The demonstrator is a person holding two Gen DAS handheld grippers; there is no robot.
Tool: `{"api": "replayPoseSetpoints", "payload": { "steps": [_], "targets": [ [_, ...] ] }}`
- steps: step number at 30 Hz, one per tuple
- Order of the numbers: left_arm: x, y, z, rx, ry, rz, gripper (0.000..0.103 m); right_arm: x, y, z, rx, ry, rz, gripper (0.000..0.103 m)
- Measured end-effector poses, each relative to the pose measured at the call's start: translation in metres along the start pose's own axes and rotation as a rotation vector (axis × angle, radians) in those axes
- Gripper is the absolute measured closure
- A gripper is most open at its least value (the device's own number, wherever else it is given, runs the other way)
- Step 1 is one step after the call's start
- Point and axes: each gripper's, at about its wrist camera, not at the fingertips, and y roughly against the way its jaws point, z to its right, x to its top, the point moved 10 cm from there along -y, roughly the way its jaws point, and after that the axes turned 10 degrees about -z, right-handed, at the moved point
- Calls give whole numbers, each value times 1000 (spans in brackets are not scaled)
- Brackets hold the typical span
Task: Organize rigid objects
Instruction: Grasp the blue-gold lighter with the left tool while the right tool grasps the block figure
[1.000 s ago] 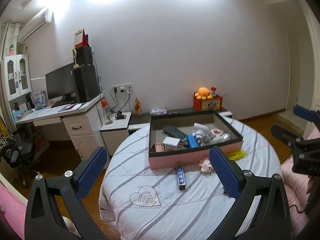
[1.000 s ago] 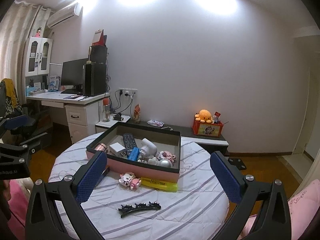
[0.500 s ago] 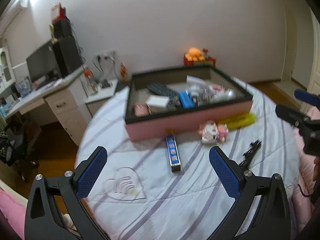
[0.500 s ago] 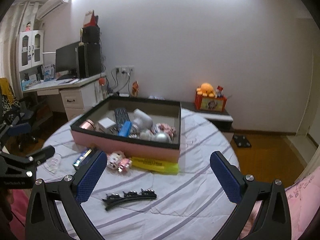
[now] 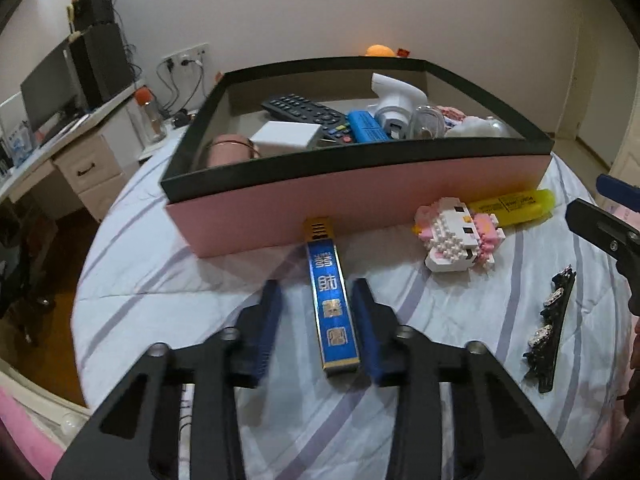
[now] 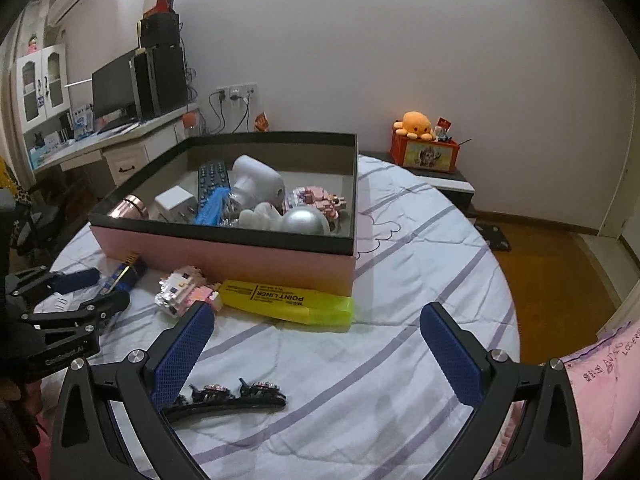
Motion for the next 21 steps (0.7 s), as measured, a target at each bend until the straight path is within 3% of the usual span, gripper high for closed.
{"api": "replayPoseSetpoints", "payload": {
  "steps": [4, 11, 21],
  "targets": [
    [0, 2, 1, -37, 4, 10, 87, 1, -7, -7, 5, 12, -20, 0],
    [-13, 15, -9, -40, 1, 10, 88, 1, -14, -23, 16, 10, -51, 0],
    [-30, 26, -32, -32, 40, 2, 87, 3, -36, -79, 118, -14, -141, 0]
  ]
}}
